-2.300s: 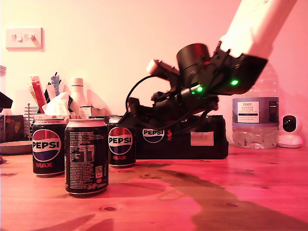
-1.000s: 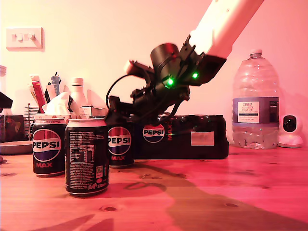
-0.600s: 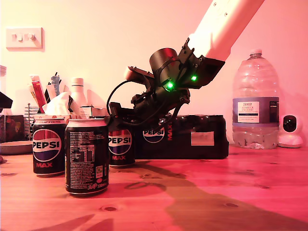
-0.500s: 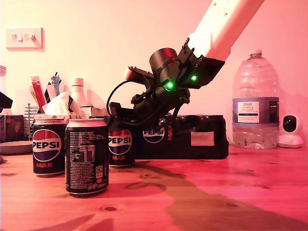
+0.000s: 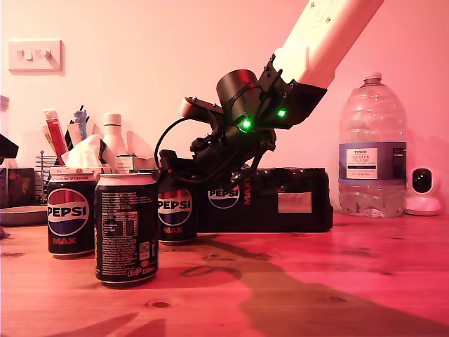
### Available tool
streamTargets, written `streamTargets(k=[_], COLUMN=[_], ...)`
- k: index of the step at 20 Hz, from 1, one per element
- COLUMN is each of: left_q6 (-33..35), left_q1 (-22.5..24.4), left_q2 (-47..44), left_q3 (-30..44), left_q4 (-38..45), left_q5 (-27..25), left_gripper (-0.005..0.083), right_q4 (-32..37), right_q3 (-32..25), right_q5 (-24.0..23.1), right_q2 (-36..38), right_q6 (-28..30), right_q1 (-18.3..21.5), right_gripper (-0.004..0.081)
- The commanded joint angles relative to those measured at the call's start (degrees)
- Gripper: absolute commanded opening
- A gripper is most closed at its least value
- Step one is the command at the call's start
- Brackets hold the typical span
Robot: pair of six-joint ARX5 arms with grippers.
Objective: Stack up the Pepsi cans on top of each other
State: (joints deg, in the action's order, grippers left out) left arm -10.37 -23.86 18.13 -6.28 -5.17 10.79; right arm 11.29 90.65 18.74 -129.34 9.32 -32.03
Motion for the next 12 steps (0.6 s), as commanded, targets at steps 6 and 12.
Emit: streamTargets(k=[6,12], left_q6=[0.39,2.99], left_q1=[-0.04,-0.04], left_q2=[0.24,0.24], left_q3=[0.61,0.61], left_q4=[0.5,0.5], left_q5=[-3.72,-5.88], left_gripper=[0.0186,0.0186], right_q4=[-4.59,-9.31], right_q3=[-0.13,-0.13], right_q5=[-0.28,-0.26], right_q2=[4.26,7.17], right_q6=[0.22,0.2], right_q1=[-0.46,-0.48], right_gripper=[0.0312,0.0312])
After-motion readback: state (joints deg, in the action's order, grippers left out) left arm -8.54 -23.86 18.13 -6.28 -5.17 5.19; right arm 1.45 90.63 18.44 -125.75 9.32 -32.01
